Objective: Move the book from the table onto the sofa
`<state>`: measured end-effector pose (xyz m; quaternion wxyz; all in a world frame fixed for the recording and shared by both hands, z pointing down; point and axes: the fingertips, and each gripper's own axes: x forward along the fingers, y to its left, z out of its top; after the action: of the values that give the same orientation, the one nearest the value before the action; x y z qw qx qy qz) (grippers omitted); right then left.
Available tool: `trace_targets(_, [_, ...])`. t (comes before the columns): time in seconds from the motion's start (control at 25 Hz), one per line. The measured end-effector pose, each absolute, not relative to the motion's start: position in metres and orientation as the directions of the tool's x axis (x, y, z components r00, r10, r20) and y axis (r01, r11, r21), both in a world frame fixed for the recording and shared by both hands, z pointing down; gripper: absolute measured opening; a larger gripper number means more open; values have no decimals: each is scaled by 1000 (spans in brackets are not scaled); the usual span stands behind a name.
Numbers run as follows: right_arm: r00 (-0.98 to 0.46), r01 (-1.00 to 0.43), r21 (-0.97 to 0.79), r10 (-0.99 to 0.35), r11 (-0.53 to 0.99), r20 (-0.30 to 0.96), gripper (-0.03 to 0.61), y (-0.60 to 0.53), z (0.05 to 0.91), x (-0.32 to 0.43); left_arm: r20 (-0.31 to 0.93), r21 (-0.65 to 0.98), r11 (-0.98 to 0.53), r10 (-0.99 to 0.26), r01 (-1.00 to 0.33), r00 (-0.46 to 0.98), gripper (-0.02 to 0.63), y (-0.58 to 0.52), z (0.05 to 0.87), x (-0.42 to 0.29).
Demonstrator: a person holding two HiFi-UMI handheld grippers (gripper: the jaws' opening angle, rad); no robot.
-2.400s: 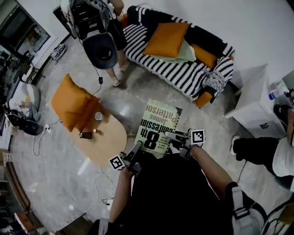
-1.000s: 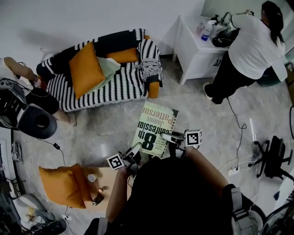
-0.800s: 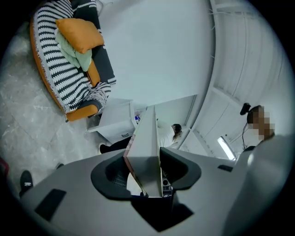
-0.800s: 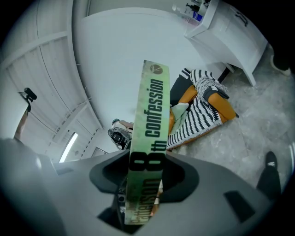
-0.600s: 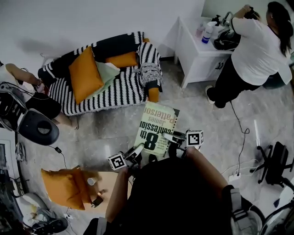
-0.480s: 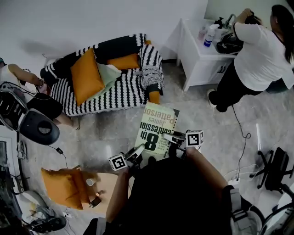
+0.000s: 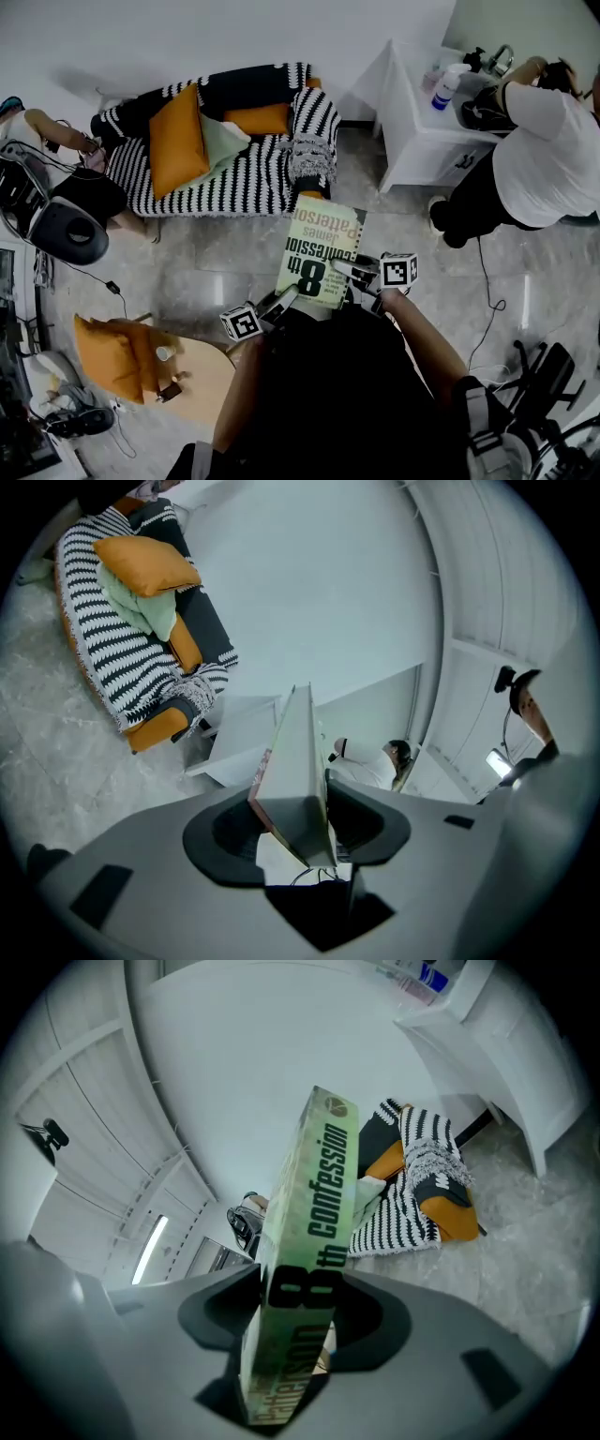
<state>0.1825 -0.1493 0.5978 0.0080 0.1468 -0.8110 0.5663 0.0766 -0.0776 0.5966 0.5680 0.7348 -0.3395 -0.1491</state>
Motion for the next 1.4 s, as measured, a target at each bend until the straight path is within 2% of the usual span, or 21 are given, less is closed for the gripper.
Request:
trace_targets(0.4, [-963,-244,-924,-189,296,194,207,-185,614,185,219,935,-69,-661,-349,718,204,-105,615,86])
trace_targets(0.64, [-945,-307,-910,-202,277,257,210,-224,625,173,204,939,-84,-641,-333,740,210,-148,628,71])
trace_targets(1.0, [-915,-388,-890,-211,239,342,219,-304,629,133,218,929,-146,-526,-339,822,226,-238,643,32])
trace_targets(1.4, [-878,-444,-872,-290,204,380,242,-349,638,91,266,909,-202,-389,-364,882,239,-290,651,-11])
